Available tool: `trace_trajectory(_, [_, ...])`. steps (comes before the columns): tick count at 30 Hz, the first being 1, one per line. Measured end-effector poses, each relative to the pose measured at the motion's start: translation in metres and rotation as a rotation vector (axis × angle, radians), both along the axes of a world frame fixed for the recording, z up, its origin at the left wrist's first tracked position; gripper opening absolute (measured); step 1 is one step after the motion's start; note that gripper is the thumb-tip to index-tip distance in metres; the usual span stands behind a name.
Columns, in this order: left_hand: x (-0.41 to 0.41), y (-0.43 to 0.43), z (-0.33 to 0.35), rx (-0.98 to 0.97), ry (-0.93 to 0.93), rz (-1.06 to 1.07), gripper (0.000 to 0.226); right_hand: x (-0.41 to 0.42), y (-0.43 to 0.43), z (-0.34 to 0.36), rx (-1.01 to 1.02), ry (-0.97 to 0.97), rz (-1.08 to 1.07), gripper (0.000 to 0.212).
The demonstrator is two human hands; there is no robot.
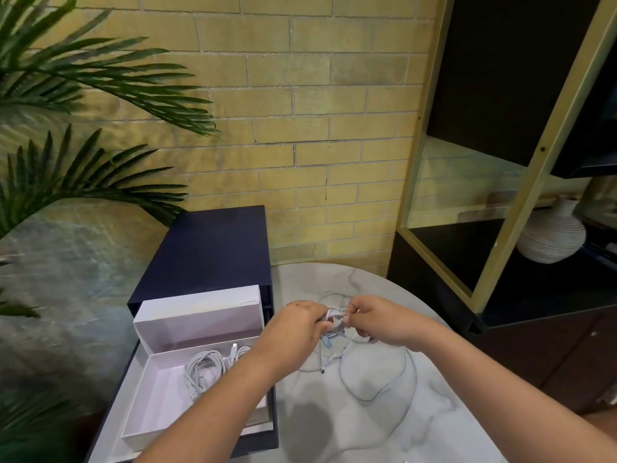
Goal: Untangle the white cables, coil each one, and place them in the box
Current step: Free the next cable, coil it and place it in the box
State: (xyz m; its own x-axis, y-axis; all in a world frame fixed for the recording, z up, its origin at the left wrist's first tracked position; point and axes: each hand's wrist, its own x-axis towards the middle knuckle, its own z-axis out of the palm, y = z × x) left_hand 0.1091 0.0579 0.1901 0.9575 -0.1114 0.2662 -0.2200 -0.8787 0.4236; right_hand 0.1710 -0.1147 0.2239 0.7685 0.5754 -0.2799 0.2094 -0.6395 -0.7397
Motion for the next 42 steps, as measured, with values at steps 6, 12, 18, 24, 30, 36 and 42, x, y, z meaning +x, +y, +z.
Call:
trace_trajectory(6, [0.0,0.004,0.002,0.082,-0.005,0.042,0.023,-0.003,-0.002,-0.001,-0.018,-0.04,0.04,0.025])
trace_trajectory(12, [-0.004,0.004,0.0,0.015,0.111,0.061,0.024,-0.005,0.002,0.0,-0.023,-0.156,0.103,0.021])
trace_trajectory(18, [-0.005,0.0,0.002,0.076,0.215,0.031,0.026,-0.007,0.007,-0.005,-0.062,-0.306,0.148,0.02])
trace_trajectory(24, [-0.004,0.004,0.004,-0.013,0.168,0.02,0.036,0.002,0.003,0.003,-0.138,-0.709,0.201,0.019])
trace_trajectory(30, [-0.004,0.002,0.004,-0.29,0.052,0.1,0.044,0.003,0.003,-0.004,0.08,-0.852,0.158,0.016])
trace_trajectory(36, [-0.001,-0.004,0.005,-0.493,-0.109,0.225,0.047,-0.012,0.012,-0.011,0.427,-0.481,-0.156,0.008])
trace_trajectory(42, [0.001,-0.012,0.002,-0.653,-0.195,0.299,0.057,-0.026,0.025,-0.014,0.515,-0.172,-0.266,0.015])
